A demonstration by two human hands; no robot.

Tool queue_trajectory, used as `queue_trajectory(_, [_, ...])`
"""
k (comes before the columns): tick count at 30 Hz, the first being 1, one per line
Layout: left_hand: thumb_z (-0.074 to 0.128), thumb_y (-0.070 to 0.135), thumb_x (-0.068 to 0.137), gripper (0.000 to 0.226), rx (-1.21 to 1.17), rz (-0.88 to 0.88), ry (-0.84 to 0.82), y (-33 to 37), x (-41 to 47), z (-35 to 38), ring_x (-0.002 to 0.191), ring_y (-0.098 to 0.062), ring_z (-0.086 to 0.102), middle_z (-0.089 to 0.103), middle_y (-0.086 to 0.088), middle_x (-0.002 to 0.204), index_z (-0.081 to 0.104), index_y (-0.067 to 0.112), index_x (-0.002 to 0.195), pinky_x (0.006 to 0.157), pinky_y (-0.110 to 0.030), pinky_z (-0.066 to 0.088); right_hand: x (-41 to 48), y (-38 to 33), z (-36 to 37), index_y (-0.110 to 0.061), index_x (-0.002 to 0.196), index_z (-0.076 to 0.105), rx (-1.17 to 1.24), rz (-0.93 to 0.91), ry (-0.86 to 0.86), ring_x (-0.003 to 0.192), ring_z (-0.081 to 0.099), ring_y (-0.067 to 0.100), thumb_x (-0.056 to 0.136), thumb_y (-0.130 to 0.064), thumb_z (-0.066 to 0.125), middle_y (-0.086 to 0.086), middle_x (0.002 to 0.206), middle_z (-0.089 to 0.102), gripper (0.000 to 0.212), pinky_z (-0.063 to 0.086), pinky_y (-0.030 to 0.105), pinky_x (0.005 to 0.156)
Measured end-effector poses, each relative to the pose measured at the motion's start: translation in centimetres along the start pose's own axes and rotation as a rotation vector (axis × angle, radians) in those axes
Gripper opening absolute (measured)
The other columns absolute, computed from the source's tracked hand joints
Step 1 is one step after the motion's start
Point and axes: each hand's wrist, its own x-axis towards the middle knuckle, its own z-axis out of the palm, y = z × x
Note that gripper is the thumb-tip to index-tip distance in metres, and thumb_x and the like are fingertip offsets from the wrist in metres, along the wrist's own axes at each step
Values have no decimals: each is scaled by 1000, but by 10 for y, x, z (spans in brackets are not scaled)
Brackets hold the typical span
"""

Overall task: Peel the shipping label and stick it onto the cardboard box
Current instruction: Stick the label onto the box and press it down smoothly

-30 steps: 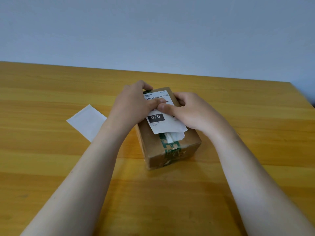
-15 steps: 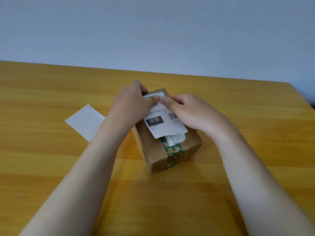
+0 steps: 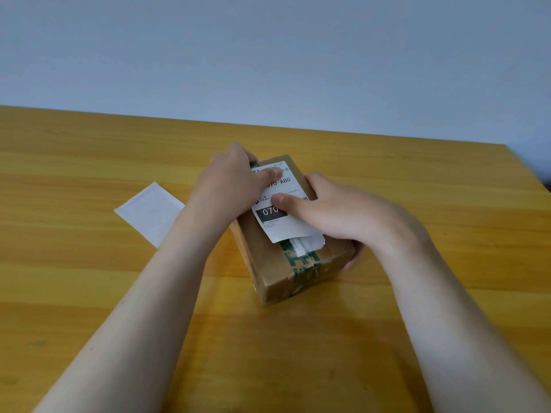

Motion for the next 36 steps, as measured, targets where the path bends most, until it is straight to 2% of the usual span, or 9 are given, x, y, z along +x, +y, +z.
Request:
queue_trajectory(4, [67,58,90,49,6,6,1,1,-1,1,97,-29,67,60,-8,126,51,24,122,61,-34,44,10,5,-2,-38,133,51,-78,-78,56,81,72,20,101,-72,41,-6,102,70,47,59,37,54])
queue_trajectory(7, [66,57,91,50,23,10,8,2,-2,1,97,-29,67,59,-8,126,51,23,123,61,-34,43,14,9,-5,-40,134,58,-69,-121,70,82,73,17,105,-64,39,-8,103,73,42,61,35,60])
queue_trajectory(11, [67,56,92,51,43,23,24,3,-3,1,99,-30,66,58,-7,128,52,21,126,63,-34,44,13,12,-10,-42,120,69,17,-124,57,69,75,21,109,-55,41,-6,91,77,33,60,34,43])
queue_trajectory(17, [67,57,91,49,42,14,33,3,-4,1,101,-27,65,64,-4,119,54,23,123,70,-35,47,13,10,-9,-46,97,69,29,-125,102,63,74,17,111,-51,36,-8,81,76,36,63,36,49])
queue_trajectory(21, [65,61,90,40,69,28,93,3,-3,0,104,-26,64,65,0,116,56,27,110,74,-36,47,5,3,-9,-44,132,60,27,-83,19,87,72,17,105,-67,33,-9,113,74,45,60,36,62])
queue_trajectory(25, [66,60,89,41,60,17,86,2,-2,-2,99,-25,66,66,1,111,58,26,111,75,-39,54,-10,1,-10,-54,161,18,109,36,-75,101,63,34,97,-77,41,-11,153,47,72,65,47,54])
queue_trajectory(29, [64,58,92,40,85,5,96,2,-4,-3,95,-24,65,66,2,105,57,24,113,71,-35,50,-13,-3,-10,-52,163,12,196,-5,-78,111,50,30,98,-69,51,-13,154,36,77,66,52,57])
queue_trajectory(32, [61,58,94,43,102,-7,115,2,-6,-6,95,-27,63,67,-1,104,55,20,115,68,-34,44,-8,-2,-12,-47,164,19,163,-29,16,107,52,29,96,-68,56,-13,162,30,80,66,49,55])
queue_trajectory(36, [62,62,92,54,157,-37,89,6,-10,-11,95,-29,61,64,-1,96,50,15,115,61,-35,38,1,6,-14,-46,160,32,85,-88,141,91,61,8,96,-69,54,-16,133,47,72,66,43,65])
